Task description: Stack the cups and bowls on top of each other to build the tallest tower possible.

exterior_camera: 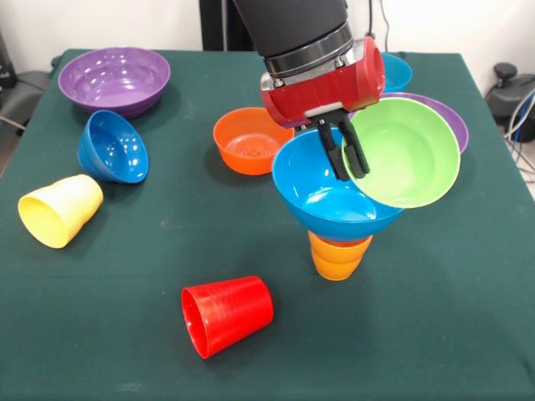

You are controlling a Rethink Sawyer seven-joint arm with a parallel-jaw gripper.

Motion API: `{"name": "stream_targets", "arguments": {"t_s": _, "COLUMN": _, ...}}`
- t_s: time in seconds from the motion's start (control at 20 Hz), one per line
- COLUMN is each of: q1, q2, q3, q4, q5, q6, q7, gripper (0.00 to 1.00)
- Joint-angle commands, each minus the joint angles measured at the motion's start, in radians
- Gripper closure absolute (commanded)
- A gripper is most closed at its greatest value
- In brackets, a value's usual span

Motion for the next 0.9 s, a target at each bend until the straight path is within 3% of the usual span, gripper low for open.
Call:
{"name": "stream_targets", "arguments": {"t_s": 0.05, "q1": 0.009, "q2": 0.004, "q3": -0.058, "q4": -0.046, "q5": -0.031, "q6": 0.050, "q7": -0.034, "gripper": 1.00}}
{"name": "stream_targets", "arguments": {"t_s": 0.9, "q1": -0.035, "q2": 0.026, "q3": -0.035, "q4": -0.078, "q5": -0.041, "q6": 0.095, "q7": -0.113, "gripper": 1.00}}
